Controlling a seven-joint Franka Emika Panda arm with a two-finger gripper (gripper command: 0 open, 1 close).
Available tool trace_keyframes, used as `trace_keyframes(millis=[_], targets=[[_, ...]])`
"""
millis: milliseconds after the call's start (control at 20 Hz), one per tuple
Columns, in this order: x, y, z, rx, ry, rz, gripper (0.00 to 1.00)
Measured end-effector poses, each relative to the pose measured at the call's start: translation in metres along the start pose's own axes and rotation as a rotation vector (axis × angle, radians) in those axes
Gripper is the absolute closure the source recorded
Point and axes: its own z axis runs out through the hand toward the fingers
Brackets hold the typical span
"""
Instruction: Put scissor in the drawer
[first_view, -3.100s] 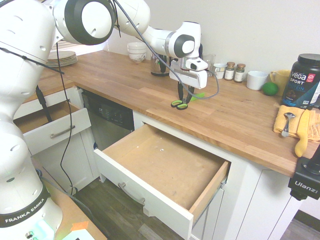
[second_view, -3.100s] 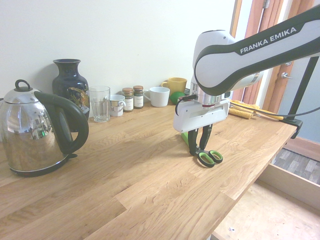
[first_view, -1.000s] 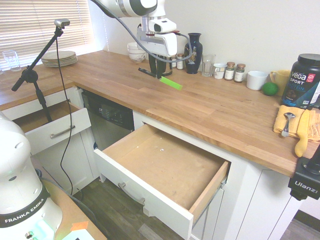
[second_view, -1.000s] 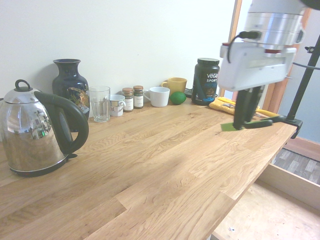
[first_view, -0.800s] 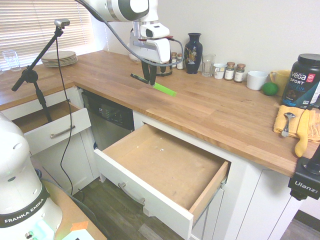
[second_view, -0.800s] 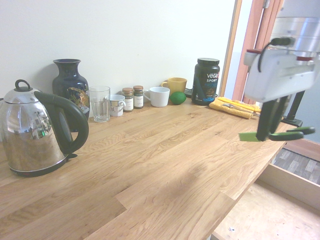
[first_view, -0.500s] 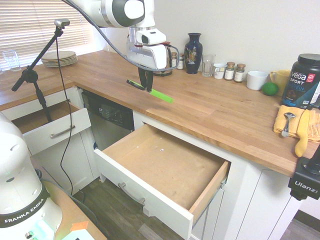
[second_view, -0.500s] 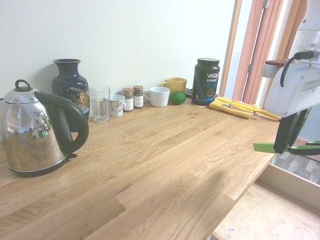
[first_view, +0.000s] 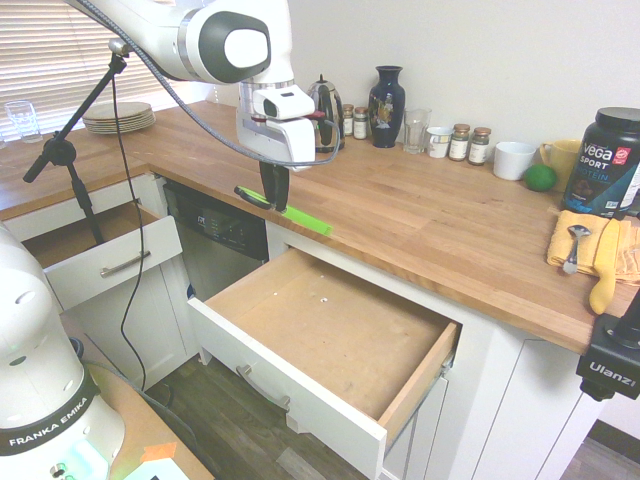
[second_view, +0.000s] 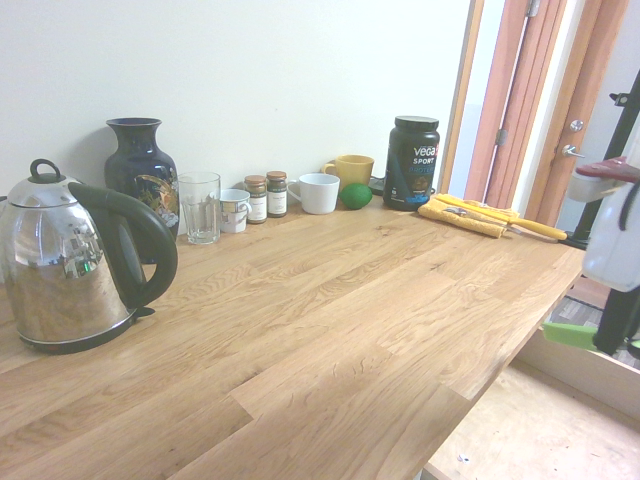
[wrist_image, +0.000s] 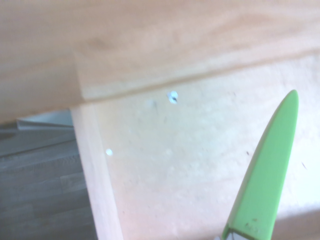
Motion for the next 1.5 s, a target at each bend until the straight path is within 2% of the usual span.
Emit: trace_keyframes(millis=[300,750,1500], targets=[[-0.001,0.017,0.02,0.005,0.002,0.012,1.0],[0.025,0.023,0.102,-0.035,-0.032,0.052,1.0],[0.046,0.013,0.191,-0.018,0.004,0.001,1.0]])
